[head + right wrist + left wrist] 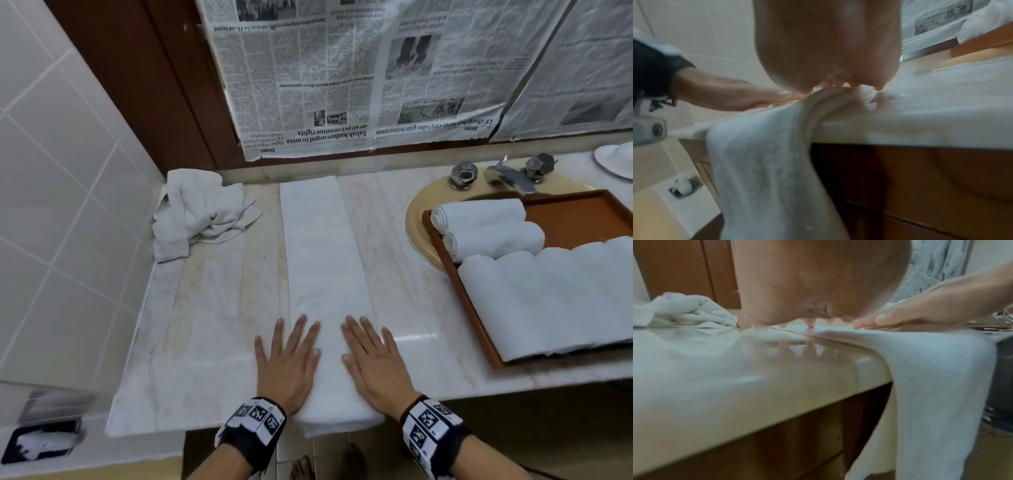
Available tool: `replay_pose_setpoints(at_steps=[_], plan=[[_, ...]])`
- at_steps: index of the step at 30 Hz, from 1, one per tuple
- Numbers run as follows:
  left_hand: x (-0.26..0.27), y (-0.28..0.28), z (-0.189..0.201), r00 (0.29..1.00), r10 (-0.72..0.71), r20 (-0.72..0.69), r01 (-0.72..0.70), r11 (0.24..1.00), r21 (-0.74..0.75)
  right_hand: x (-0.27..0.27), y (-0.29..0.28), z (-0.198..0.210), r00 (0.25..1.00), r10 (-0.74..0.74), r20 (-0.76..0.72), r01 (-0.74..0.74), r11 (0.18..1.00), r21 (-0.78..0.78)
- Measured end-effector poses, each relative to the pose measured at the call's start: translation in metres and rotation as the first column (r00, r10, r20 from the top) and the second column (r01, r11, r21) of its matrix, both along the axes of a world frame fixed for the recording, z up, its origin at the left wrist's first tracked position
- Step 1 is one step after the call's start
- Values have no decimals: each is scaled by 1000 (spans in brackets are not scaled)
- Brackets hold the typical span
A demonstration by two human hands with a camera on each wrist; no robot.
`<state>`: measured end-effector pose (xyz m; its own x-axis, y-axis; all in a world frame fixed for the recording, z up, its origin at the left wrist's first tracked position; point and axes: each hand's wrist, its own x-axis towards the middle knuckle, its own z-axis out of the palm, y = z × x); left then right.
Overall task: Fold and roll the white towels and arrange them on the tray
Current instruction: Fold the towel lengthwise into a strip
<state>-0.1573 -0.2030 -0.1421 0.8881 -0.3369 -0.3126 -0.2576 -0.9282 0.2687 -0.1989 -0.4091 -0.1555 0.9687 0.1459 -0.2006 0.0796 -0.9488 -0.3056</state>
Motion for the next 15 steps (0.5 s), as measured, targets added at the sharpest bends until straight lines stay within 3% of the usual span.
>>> replay_pose_setpoints(at_steps=[5,15], plan=[[28,-5,-1,998,46,-47,-42,996,76,38,-19,2,999,16,-28,-18,998,-64],[133,-21,5,995,77,-69,-68,991,119,149,-38,9,997,39,-59,-41,999,-35]])
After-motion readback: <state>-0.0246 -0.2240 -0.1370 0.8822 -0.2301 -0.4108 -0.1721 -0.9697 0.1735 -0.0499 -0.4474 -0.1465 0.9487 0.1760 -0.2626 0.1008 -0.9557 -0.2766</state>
